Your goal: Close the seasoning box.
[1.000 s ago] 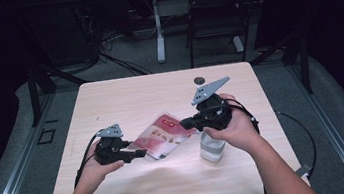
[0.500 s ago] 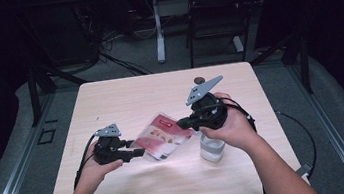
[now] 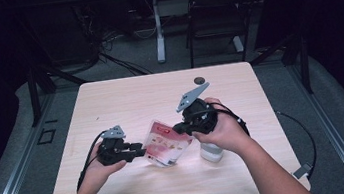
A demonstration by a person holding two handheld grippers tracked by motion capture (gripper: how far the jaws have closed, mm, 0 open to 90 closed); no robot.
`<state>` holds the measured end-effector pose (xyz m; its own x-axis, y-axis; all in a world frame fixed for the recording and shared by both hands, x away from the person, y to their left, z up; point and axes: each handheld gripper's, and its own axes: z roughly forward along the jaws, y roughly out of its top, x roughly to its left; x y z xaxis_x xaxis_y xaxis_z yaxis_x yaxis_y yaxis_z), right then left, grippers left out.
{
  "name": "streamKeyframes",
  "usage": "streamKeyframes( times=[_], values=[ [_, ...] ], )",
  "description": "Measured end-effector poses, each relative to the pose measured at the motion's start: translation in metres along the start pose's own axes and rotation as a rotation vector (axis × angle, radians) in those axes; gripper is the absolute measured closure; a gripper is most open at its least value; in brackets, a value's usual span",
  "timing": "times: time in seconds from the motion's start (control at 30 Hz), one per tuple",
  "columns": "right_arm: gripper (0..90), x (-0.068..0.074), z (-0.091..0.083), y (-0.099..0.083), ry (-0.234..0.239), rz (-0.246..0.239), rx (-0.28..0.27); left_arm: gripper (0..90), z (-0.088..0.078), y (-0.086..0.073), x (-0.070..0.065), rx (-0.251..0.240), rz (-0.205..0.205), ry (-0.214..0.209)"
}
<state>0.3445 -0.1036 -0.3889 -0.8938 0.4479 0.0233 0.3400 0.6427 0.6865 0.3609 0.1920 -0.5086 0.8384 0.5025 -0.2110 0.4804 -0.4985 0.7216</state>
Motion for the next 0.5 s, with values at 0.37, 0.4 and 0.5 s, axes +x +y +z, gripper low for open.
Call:
streamKeyframes(
  times=[0.37,0.4,0.5],
  values=[
    [90.0,0.004,0.007,0.01,-0.004,-0.017,-0.003,72.7,-0.003,-0.001,0.002,-0.009,-0.01,-0.008],
    [90.0,0.004,0.008,0.011,0.005,-0.016,-0.003,71.3,-0.004,-0.001,0.003,-0.012,-0.013,-0.019],
    [90.0,0.006,0.011,0.014,0.018,-0.015,-0.004,66.7,-0.006,-0.002,0.005,-0.02,-0.014,-0.023]
  ],
)
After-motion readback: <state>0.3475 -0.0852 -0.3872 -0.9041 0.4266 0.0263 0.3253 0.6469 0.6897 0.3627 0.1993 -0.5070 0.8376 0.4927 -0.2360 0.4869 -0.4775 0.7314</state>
